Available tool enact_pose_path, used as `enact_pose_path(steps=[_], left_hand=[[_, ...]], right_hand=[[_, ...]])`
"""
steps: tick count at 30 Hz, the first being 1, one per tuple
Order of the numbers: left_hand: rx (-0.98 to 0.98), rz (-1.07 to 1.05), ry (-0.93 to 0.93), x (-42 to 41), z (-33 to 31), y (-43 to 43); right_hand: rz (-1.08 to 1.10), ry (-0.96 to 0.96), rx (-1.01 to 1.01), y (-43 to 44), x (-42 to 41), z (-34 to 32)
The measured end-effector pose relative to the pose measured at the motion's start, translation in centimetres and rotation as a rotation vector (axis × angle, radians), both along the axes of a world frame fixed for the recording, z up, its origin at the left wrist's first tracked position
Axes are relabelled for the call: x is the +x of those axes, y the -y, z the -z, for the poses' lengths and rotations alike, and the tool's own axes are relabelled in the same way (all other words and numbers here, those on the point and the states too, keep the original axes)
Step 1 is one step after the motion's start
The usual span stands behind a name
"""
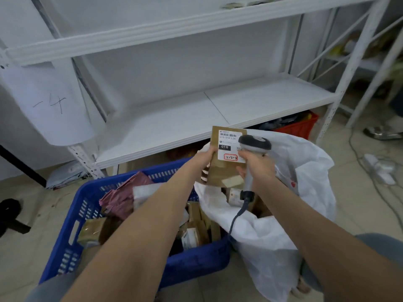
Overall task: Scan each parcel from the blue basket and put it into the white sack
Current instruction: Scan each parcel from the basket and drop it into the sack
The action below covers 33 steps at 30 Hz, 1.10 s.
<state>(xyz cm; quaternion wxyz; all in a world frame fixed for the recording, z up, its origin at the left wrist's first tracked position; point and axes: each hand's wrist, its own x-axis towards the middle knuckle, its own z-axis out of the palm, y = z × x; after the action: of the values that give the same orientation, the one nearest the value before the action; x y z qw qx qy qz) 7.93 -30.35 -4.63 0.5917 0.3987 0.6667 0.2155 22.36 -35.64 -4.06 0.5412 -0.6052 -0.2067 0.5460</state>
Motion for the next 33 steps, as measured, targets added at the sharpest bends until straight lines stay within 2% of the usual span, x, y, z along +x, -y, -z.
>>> enact_pose_path(steps=[2,4,8,9,11,12,13,14,15,17,19,21,25,28,30,33], left_hand=[[-0.078,0.046,-0.032,2.1,1.2,-1.7],[-0.065,0.064,-0.054,3.9,2.0,-3.2],[0.199,0.053,-0.037,4.8,3.0,-6.1],[0.302,0.071,-0.109,4.1,3.7,-6.9],[0.502,0.021,-0.403,1.9,5.3,-8.6],[0.537,-0.024,-0.553,0.4,6.2,-9.4],[0.515,-0.066,-0.624,-0.9,7.1,-10.3],[0.408,-0.121,-0.585,-1.7,7.5,-10.8],[0.280,-0.191,-0.465,-2.3,8.4,-11.7],[-0.007,-0.303,-0.139,-2.8,9.7,-12.8],[-0.155,-0.265,0.071,-2.9,11.1,-13.0],[-0.105,-0.213,0.102,-2.4,11.5,-13.0],[0.320,-0.262,-0.034,-0.8,8.3,-13.9],[0.539,-0.162,-0.031,-0.6,4.0,-12.8],[0.575,-0.111,0.001,-0.7,2.9,-10.9],[0.439,-0.087,0.058,-1.9,3.5,-9.4]], right_hand=[[0.033,-0.021,-0.048,-1.6,1.9,0.8],[0.064,0.025,-0.085,-3.3,3.3,1.4],[0.035,0.073,-0.091,-6.6,3.8,2.8],[0.021,0.073,-0.093,-7.2,3.6,3.3],[-0.010,0.070,-0.119,-8.1,3.2,4.3],[-0.019,0.067,-0.135,-8.4,3.1,4.7],[-0.019,0.063,-0.142,-8.6,3.1,5.2],[-0.016,0.063,-0.143,-8.8,3.1,5.6],[-0.010,0.068,-0.138,-9.0,3.1,5.9],[0.000,0.099,-0.134,-9.3,3.2,6.6],[-0.007,0.145,-0.138,-9.7,3.3,7.0],[-0.028,0.179,-0.145,-10.1,3.3,7.4],[-0.061,0.218,-0.168,-10.4,2.7,7.4],[-0.051,0.238,-0.159,-10.5,2.1,6.6],[-0.031,0.257,-0.135,-10.1,1.8,6.2],[-0.076,0.258,-0.148,-8.9,1.4,6.7]])
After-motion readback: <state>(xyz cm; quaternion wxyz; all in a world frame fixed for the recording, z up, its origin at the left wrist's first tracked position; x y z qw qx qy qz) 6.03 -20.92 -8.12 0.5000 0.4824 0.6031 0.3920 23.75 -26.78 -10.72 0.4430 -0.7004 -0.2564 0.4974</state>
